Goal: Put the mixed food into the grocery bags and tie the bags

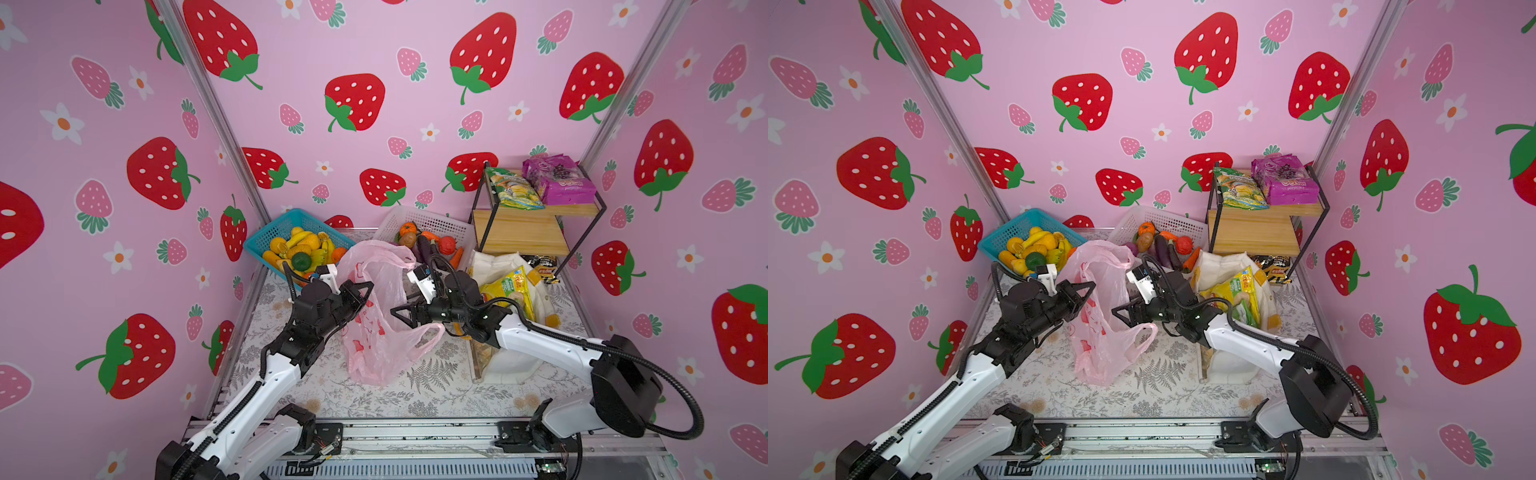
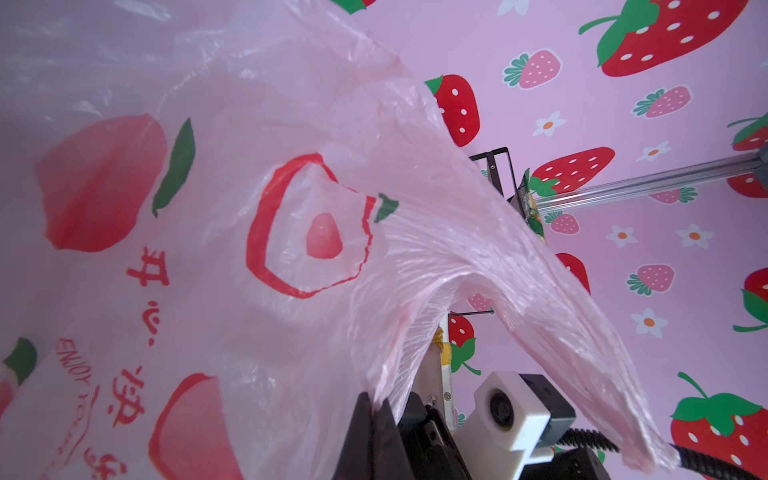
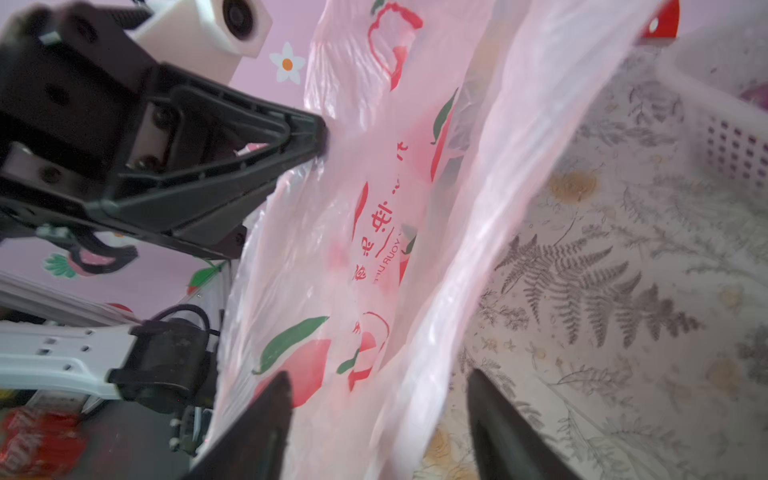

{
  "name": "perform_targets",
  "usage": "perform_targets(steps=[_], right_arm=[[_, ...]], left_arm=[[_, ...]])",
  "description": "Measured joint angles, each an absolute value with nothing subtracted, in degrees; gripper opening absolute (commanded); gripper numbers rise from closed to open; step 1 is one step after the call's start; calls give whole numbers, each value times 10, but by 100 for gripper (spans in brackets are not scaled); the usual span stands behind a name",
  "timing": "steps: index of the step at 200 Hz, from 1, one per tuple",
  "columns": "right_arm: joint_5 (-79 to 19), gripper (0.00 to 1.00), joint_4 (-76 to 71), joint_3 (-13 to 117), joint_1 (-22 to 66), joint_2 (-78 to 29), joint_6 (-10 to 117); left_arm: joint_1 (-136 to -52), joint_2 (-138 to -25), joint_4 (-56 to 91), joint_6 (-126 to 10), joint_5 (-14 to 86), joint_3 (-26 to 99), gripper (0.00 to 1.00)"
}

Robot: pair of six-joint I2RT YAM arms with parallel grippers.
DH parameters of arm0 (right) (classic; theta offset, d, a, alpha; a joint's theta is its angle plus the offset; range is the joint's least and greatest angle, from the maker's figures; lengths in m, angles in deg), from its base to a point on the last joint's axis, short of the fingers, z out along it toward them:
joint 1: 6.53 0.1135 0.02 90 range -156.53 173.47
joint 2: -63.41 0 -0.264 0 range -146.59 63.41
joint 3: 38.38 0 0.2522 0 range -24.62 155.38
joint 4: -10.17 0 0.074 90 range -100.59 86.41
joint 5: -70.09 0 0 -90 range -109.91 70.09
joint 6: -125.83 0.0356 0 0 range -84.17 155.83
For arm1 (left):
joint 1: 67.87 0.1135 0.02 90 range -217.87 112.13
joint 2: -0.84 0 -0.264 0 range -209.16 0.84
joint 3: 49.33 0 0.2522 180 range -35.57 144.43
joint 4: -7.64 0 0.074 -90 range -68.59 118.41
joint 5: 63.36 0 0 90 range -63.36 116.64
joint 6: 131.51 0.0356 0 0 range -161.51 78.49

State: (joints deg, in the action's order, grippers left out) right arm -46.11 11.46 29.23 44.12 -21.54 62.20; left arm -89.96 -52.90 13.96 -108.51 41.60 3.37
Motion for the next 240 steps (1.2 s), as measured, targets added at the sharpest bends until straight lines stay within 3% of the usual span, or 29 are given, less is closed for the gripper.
perform_targets(steps=[14,46,104,145,190,240], right_arm=[[-448,11,109,296,442,-221,625],[-429,1,49,297,414,-169,594],[-469,0,-104,346,318,-13,529],[-501,0,-151,370,297,-2,527],[-519,0,-153,370,297,-68,556],[-542,0,-145,370,297,-93,584]], left_arm=[[-900,-528,137,-1086,421,34,0],[-878,-517,168,-1068,455,47,0],[-813,-530,236,-1010,560,88,0],[-813,-565,267,-961,588,93,0],[-841,-581,301,-857,523,83,39],[-1004,-487,358,-679,258,82,70]])
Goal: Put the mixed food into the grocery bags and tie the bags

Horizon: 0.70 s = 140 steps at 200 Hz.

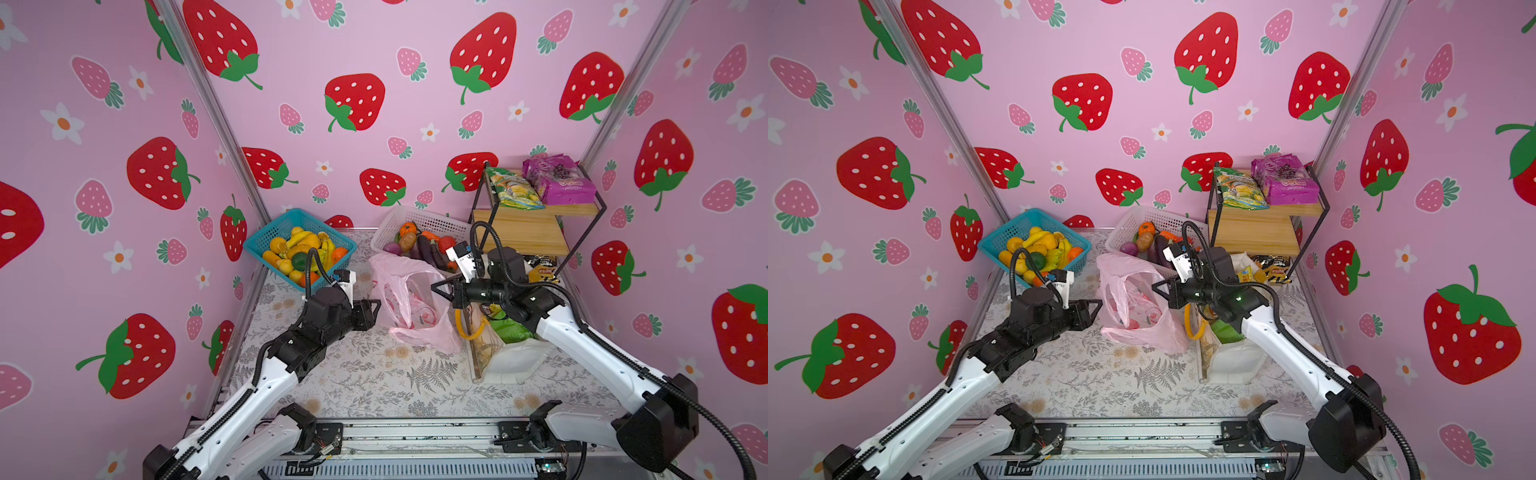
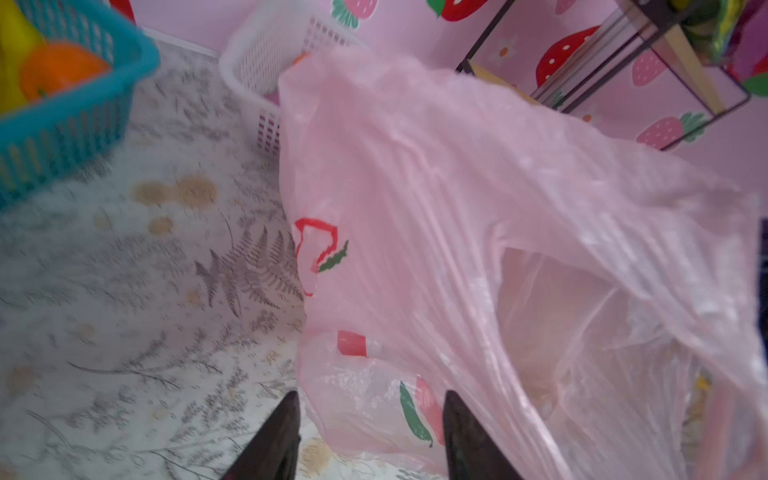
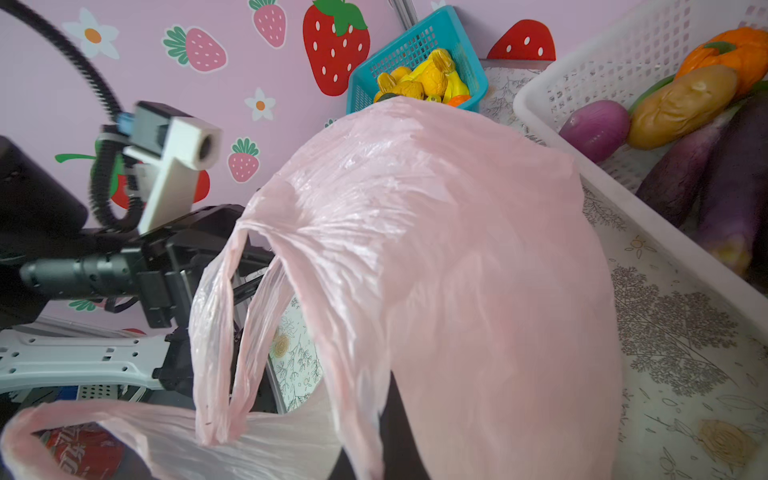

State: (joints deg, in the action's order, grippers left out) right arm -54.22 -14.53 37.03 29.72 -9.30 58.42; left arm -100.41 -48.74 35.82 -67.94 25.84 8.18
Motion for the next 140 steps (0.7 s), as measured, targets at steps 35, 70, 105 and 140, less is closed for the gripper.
perform_targets(steps=[35,70,105,140], right_arm=[[-552,0,-142,370,297,-104,594],[-565,0,-139,371,297,-108,600],[-576,0,-139,371,297,-110,600],[-583,0,-138,371,297,-111,599]], left_arm=[[-1105,-444,363,-565,120,82,82],[-1199,-424,365,-451,13,65,83],[-1260,-422,344,-324,-40,7,86],[-1285,-446,301,-227,-62,-14,89]])
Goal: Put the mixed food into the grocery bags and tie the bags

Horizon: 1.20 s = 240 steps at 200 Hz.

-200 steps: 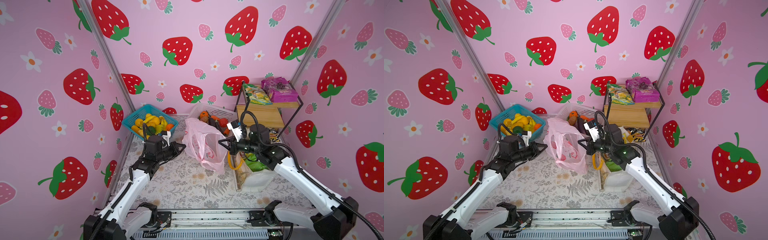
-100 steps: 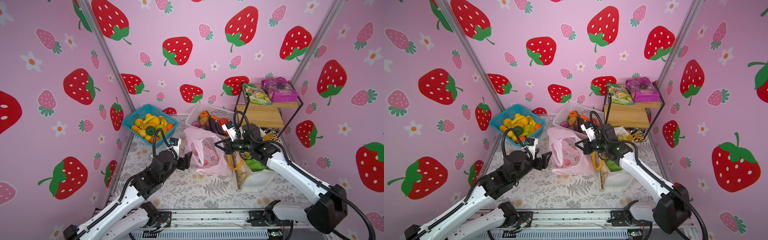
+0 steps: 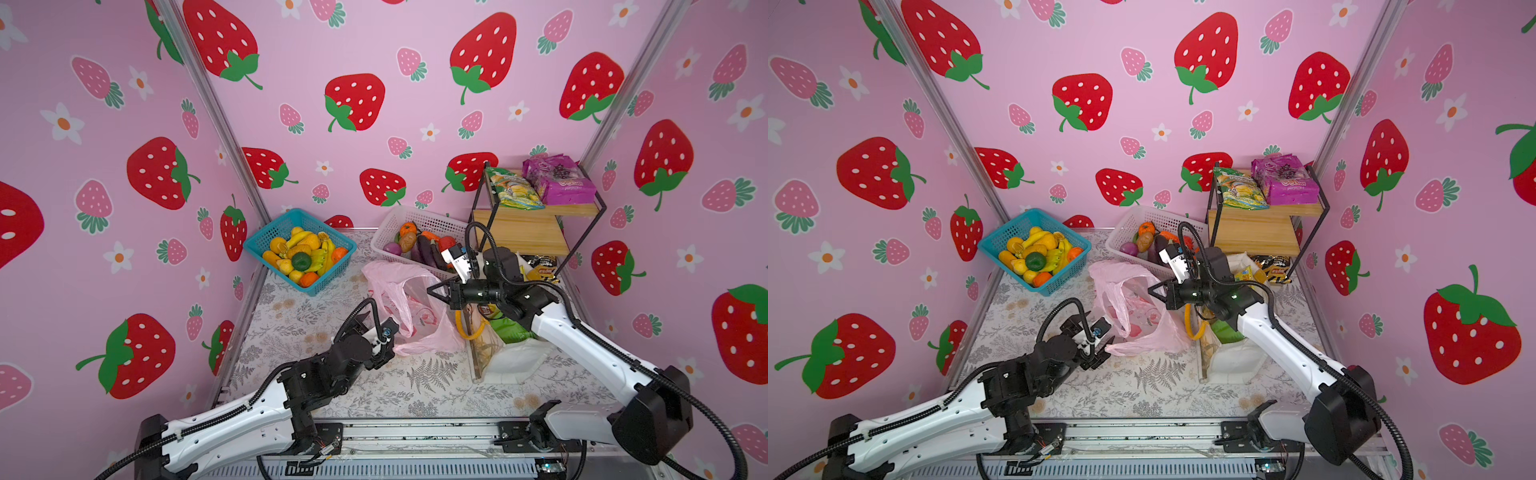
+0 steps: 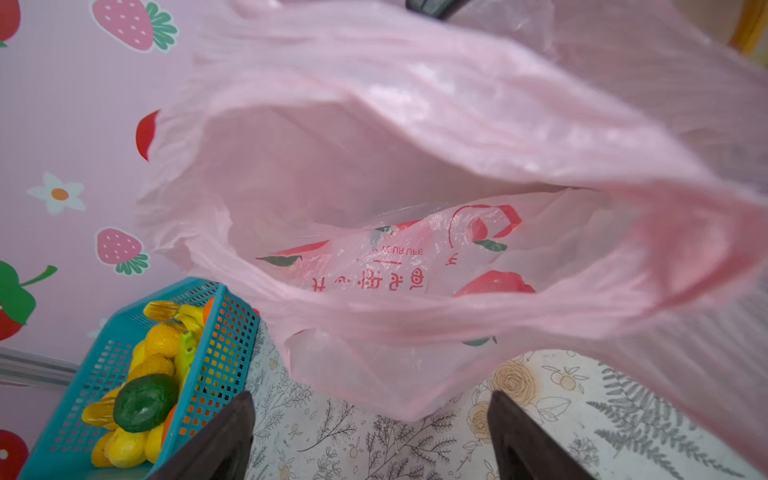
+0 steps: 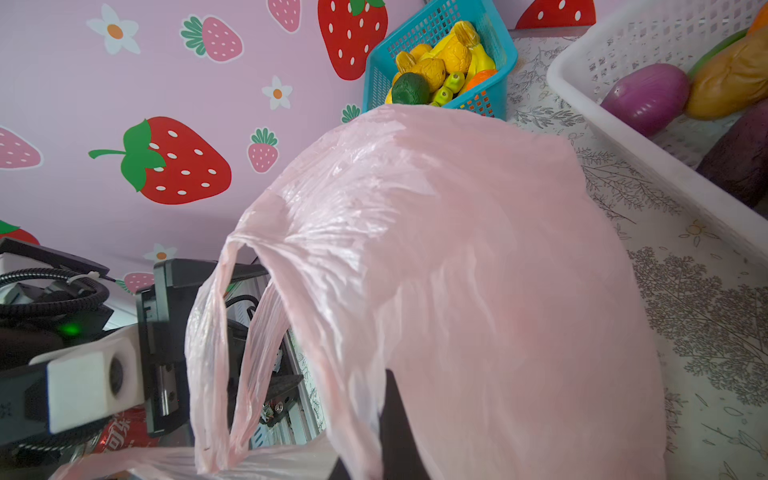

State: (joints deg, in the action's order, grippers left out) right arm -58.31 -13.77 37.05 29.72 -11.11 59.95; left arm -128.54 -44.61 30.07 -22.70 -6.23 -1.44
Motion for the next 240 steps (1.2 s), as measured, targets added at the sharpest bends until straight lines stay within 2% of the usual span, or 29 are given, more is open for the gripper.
perform_targets(steps=[90,129,199,207,223,232,240], right_arm=[[-596,0,-123,371,297,-127,599],[-598,0,-122,371,297,-136,598],[-602,0,-118,371,297,-153,597],[-602,0,-118,371,297,-155,597],[-601,0,-118,371,297,-156,595],[-594,0,-124,372,297,-156,587],[-582,0,-135,376,297,-156,577]], left_arm=[[-1304,-581,76,-97,-97,-14,92],[-1304,-580,12,-98,-105,-11,86],[-1302,-531,4,-116,-105,-8,84],[-1300,-532,4,-119,-104,-6,81],[-1295,-532,10,-131,-103,-2,65],[-1286,-531,19,-145,-99,5,52],[-1270,-529,31,-173,-90,13,35]])
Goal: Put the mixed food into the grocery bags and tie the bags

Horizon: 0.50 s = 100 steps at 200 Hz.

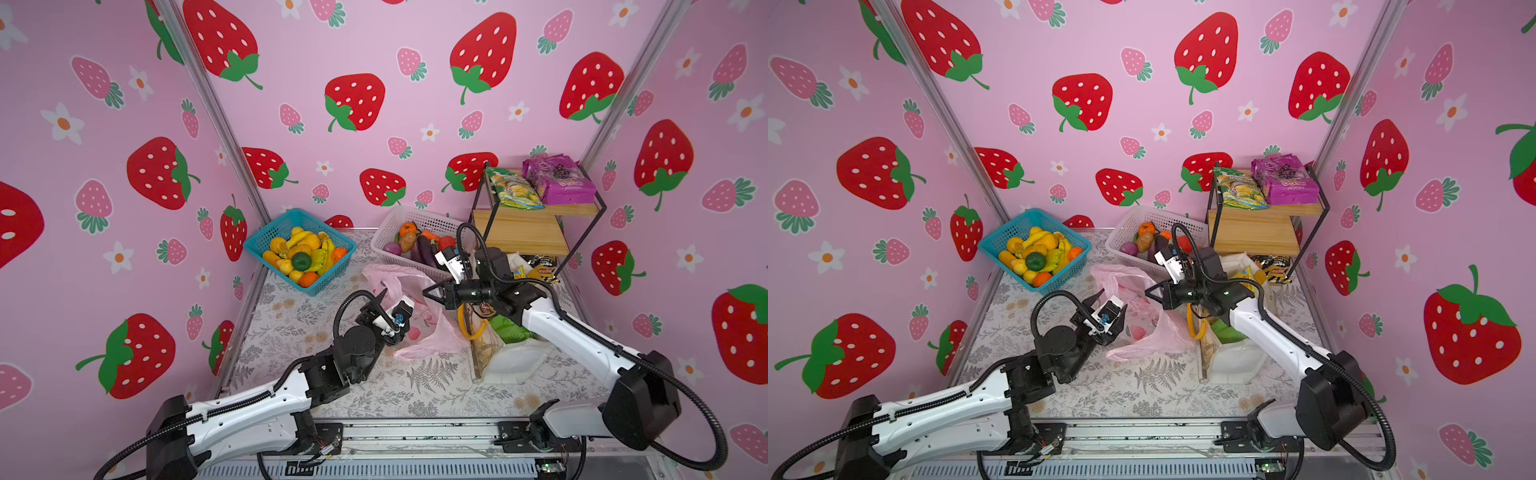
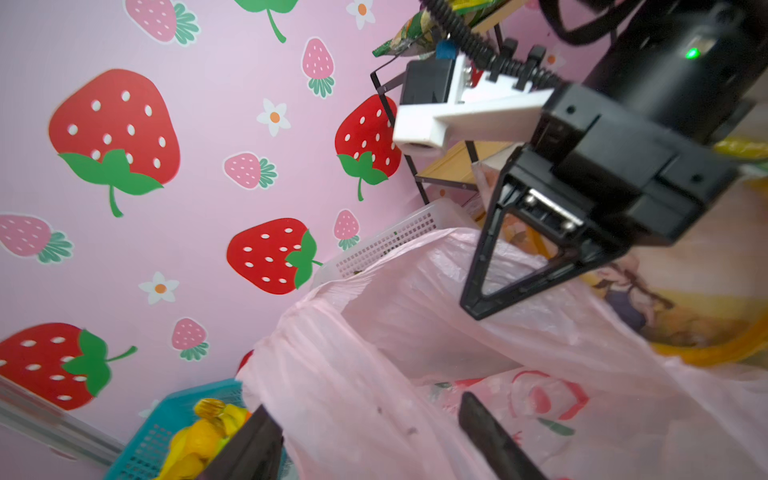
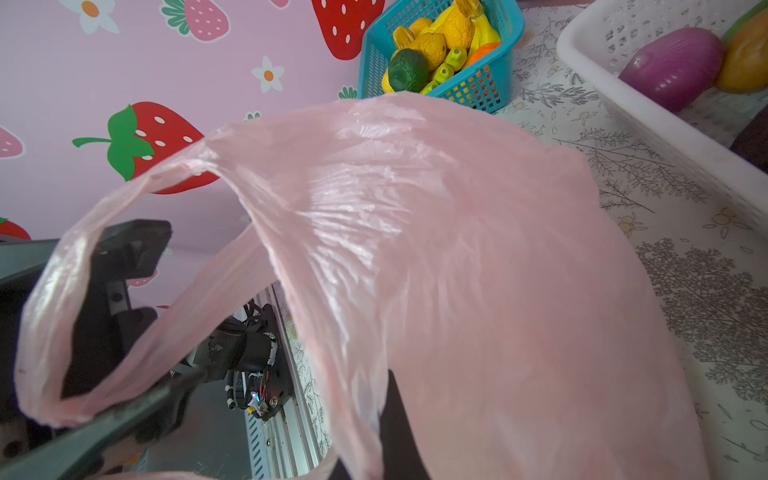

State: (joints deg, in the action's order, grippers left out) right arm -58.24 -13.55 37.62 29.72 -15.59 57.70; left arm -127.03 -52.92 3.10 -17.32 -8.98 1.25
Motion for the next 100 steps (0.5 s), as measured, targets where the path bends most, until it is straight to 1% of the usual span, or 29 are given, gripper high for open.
perform_targets(steps=[9,17,19,20,22,39,59,75,100], right_arm=[[-564,0,-151,383,297,-156,564],[-548,0,-165,389,297,-154,551],[-544,0,-168,391,297,-153,546],[-542,0,-171,391,297,-152,543],[-538,0,-173,392,297,-151,541],[-510,0,-205,395,297,-134,513],[-484,0,-250,400,297,-111,484],[-462,0,-278,410,300,-95,467],[-412,1,-291,429,306,-83,456]], left_arm=[[-1244,-525,50,-208,-76,23,20],[-1217,-518,70,-240,-62,33,8],[-1208,-515,76,-250,-58,36,7],[-1205,-515,78,-256,-56,37,4],[-1199,-513,82,-263,-53,39,0],[-1138,-494,132,-342,-14,61,0],[-1070,-473,200,-449,60,93,0],[-1017,-463,255,-534,145,124,0],[-946,-469,330,-624,280,164,0]])
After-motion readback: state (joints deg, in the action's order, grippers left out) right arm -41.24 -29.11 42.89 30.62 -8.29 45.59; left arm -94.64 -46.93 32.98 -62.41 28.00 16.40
